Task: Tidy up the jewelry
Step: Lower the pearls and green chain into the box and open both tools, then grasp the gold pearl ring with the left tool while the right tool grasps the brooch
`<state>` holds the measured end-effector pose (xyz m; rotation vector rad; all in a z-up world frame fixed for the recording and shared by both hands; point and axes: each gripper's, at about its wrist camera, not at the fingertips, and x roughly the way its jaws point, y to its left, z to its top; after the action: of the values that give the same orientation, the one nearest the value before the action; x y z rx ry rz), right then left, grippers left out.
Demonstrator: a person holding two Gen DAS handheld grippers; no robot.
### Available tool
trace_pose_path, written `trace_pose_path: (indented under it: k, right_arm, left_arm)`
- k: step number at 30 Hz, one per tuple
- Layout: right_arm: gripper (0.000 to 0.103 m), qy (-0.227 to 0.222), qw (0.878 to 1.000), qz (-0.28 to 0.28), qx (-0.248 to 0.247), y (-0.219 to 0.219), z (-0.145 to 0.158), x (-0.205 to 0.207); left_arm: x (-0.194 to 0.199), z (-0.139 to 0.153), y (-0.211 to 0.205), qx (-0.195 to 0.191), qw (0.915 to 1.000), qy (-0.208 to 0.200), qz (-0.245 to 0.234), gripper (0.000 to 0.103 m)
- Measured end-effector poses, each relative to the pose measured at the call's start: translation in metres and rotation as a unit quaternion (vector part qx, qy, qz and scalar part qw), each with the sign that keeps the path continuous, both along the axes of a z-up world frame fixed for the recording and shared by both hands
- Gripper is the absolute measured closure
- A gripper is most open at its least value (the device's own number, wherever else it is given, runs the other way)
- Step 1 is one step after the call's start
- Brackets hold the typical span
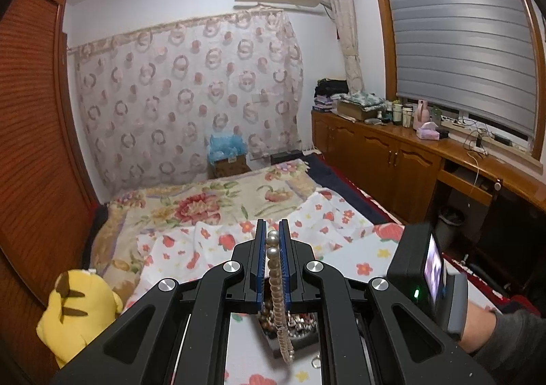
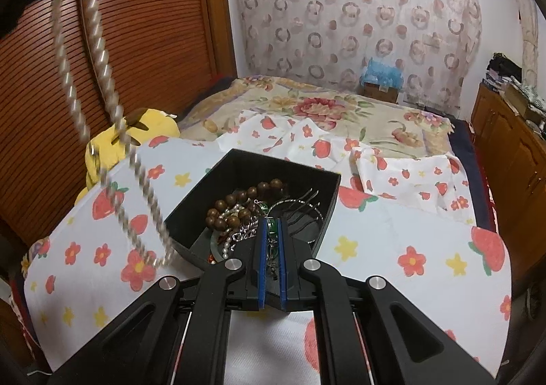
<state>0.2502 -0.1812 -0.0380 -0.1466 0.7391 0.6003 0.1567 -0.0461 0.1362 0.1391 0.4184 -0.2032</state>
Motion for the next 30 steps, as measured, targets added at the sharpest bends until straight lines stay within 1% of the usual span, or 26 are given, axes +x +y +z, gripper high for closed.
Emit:
trace_pose_path:
  k: [4, 9, 10, 11, 12, 20, 27, 28, 30]
  right_arm:
    - [0.095, 0.006, 1.0, 0.004, -0.001, 0.0, -0.008, -0.003]
    - [0.094, 0.002, 1.0, 0.005, -0.007, -0.001, -0.011, -0.008]
    - [0.093, 0.001, 1.0, 0.005, -0.006, -0.002, -0.011, -0.009]
    - [0.086, 0.0, 1.0, 0.005, -0.005, -0.003, -0.01, -0.009]
    - [0.084, -0.001, 1.0, 0.006, -0.004, -0.004, -0.009, -0.01]
    - [0.084, -0.013, 1.0, 0.012, -0.01, -0.013, -0.005, -0.028]
    - [0.084, -0.015, 0.999, 0.03, -0.015, -0.014, -0.01, -0.048]
    - [0.084, -0.013, 0.999, 0.031, -0.014, -0.014, -0.011, -0.051]
    - [0.084, -0.008, 0.999, 0.033, -0.01, -0.016, -0.016, -0.058]
  left_arm:
    - [0.008, 0.007, -0.007, 0.004, 1.0, -0.006, -0.001, 0.096]
    - [0.02, 0.002, -0.009, 0.004, 1.0, 0.003, 0.005, 0.096]
    - [0.023, -0.001, -0.008, 0.004, 0.9999, 0.007, 0.007, 0.096]
    - [0.027, -0.004, -0.007, 0.004, 0.9999, 0.011, 0.009, 0.096]
    - [0.031, -0.008, -0.007, 0.004, 0.9998, 0.016, 0.011, 0.096]
    - [0.054, -0.037, -0.002, 0.0, 0.9989, 0.043, 0.021, 0.096]
    - [0.058, -0.073, -0.003, 0.001, 0.997, 0.077, 0.014, 0.096]
    - [0.057, -0.08, -0.003, 0.001, 0.9966, 0.081, 0.013, 0.095]
    - [0.057, -0.091, -0.002, 0.005, 0.9956, 0.093, 0.013, 0.082]
